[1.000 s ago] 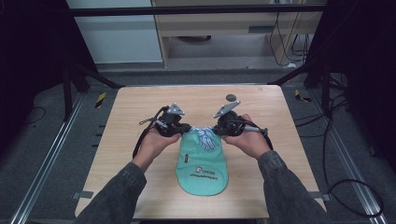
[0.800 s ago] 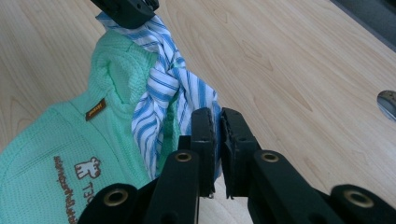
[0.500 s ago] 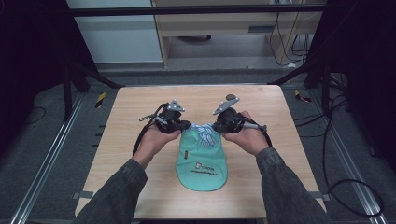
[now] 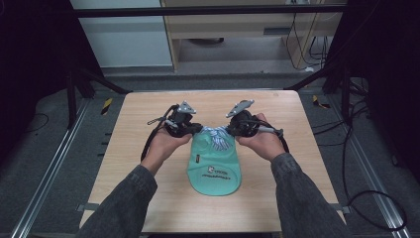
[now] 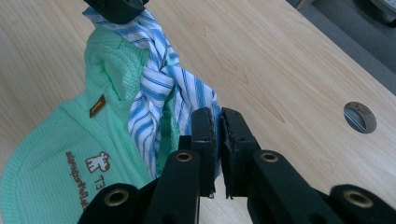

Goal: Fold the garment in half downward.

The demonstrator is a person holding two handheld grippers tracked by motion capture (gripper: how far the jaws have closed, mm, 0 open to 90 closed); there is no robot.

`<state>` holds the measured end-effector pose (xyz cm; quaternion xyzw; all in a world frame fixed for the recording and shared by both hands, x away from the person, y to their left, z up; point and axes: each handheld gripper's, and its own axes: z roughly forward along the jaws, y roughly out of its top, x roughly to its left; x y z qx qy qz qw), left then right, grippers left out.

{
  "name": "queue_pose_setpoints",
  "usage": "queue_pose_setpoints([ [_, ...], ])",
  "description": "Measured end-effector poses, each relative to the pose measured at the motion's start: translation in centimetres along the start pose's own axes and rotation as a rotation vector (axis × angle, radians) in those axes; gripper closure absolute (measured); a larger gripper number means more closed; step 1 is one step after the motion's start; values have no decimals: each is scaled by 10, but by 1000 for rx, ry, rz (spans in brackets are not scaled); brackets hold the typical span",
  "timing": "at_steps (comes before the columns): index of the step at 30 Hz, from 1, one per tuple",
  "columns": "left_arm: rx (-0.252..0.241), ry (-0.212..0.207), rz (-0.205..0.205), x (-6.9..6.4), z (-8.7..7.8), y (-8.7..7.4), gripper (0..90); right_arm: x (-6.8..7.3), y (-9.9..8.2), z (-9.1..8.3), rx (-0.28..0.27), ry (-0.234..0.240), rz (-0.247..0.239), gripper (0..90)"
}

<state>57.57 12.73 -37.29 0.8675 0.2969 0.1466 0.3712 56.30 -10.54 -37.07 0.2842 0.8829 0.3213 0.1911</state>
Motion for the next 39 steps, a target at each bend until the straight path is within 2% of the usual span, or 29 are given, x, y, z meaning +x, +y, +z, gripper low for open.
queue_pose_setpoints([
  [7,15,8,8,2,5,7,849,-4,0,2,6,-11,8,844],
  [11,2,19,0,4,6,12,849,-9,5,1,6,-23,11,845],
  [19,13,29,13,5,10,12,849,-10,6,5,28,-32,-6,845],
  [26,1,36,5,12,7,19,849,-13,11,5,11,-48,-2,845],
  [28,3,35,2,12,8,19,849,-13,11,6,11,-46,-2,845],
  [31,13,45,23,9,11,16,849,-12,9,9,19,-47,-18,845],
  [39,6,49,34,7,10,8,848,-7,4,10,0,-45,-44,845],
])
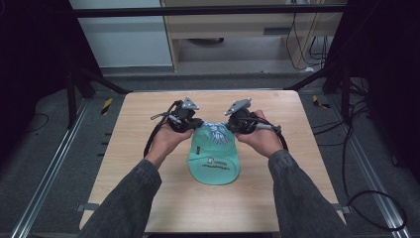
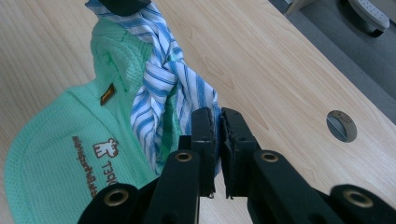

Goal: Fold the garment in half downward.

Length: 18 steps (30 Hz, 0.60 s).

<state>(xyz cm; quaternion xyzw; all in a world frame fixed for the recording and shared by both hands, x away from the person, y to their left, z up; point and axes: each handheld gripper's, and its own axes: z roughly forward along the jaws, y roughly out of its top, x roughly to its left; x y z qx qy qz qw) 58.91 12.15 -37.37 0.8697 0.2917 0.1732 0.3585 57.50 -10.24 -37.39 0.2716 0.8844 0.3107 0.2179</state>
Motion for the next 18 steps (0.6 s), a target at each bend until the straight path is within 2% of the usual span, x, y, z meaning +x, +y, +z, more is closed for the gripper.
queue_pose_setpoints([
  [6,5,6,17,-4,1,-4,848,4,-3,2,9,2,-8,845],
  [12,-10,-2,27,-12,-3,-13,848,12,-11,-2,-5,14,-19,845],
  [15,-29,-14,32,-20,-5,-22,847,18,-20,-2,-7,13,-23,845],
  [18,-25,-16,45,-27,-7,-30,848,25,-27,-3,-21,22,-27,845],
])
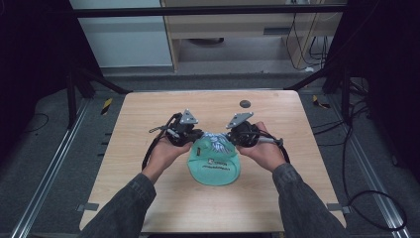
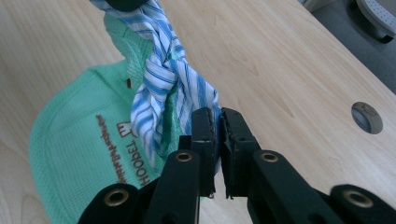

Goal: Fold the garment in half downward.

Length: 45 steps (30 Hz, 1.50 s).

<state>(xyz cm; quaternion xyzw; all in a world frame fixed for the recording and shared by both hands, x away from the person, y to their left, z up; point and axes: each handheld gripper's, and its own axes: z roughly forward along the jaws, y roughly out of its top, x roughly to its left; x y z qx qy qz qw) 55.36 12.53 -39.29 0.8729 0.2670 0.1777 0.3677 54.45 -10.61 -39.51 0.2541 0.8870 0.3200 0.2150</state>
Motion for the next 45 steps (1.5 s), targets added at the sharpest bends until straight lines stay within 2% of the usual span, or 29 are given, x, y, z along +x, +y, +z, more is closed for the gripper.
queue_pose_setpoints([
  [4,11,-9,11,-7,-1,-8,849,9,-7,0,-1,4,-15,845],
  [9,2,-20,2,-11,-1,-18,849,17,-13,-1,-7,13,-25,844],
  [16,14,-30,3,-17,3,-29,848,27,-21,3,0,25,-43,844],
  [24,-2,-40,1,-27,1,-40,847,35,-31,5,-5,37,-37,843],
  [25,-3,-43,4,-31,0,-43,847,38,-33,5,-3,33,-49,842],
  [30,8,-46,29,-38,0,-47,846,44,-37,4,10,39,-66,841],
  [45,-4,-74,29,-50,0,-58,844,57,-51,-1,25,60,-84,827],
])
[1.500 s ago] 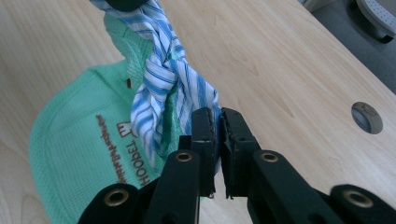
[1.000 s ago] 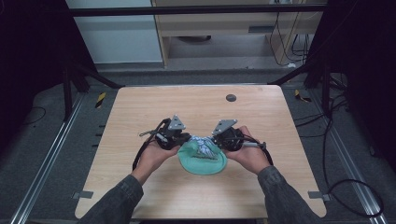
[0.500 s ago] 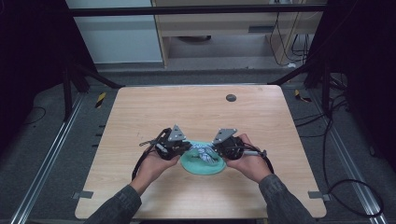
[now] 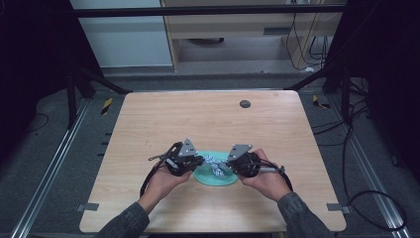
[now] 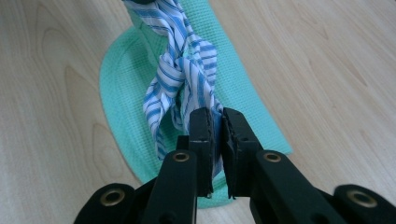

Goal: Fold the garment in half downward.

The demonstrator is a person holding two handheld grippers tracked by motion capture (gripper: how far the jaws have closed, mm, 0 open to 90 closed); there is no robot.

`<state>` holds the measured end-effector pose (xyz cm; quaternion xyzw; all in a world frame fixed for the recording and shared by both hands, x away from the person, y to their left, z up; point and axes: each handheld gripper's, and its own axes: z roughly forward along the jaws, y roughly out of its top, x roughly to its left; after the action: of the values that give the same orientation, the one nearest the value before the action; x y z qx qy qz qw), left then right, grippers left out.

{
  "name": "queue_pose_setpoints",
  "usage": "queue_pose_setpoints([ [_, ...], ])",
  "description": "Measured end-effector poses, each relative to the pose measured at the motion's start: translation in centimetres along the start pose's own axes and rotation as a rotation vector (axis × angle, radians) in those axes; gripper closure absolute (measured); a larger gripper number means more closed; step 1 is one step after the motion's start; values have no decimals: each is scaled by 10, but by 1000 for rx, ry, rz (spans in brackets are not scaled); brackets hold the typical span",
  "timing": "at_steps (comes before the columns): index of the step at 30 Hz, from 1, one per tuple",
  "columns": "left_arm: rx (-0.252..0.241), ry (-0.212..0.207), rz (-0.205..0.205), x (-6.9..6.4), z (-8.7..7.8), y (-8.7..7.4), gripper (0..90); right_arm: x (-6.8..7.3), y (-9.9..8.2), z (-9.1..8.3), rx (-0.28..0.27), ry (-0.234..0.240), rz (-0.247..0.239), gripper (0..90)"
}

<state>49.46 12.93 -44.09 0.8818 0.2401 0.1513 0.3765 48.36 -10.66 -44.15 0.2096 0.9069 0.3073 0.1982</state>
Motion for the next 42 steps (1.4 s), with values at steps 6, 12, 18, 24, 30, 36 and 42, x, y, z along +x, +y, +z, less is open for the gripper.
queue_pose_setpoints([
  [6,0,-10,6,-4,-1,-1,843,4,-4,-1,1,9,7,812],
  [12,14,-17,16,-7,-1,-4,841,7,-4,0,3,22,12,781],
  [18,16,-22,20,-9,-1,-7,842,10,-4,-1,1,34,1,756],
  [24,5,-9,10,-11,-1,-11,843,12,-6,-2,12,50,7,726],
  [30,1,-17,3,-15,-2,-18,845,17,-11,-2,16,59,12,691],
  [36,-7,-26,0,-16,-4,-23,844,21,-17,1,22,66,18,659],
  [42,-3,-32,5,-18,-5,-28,845,24,-21,2,23,60,27,661],
])
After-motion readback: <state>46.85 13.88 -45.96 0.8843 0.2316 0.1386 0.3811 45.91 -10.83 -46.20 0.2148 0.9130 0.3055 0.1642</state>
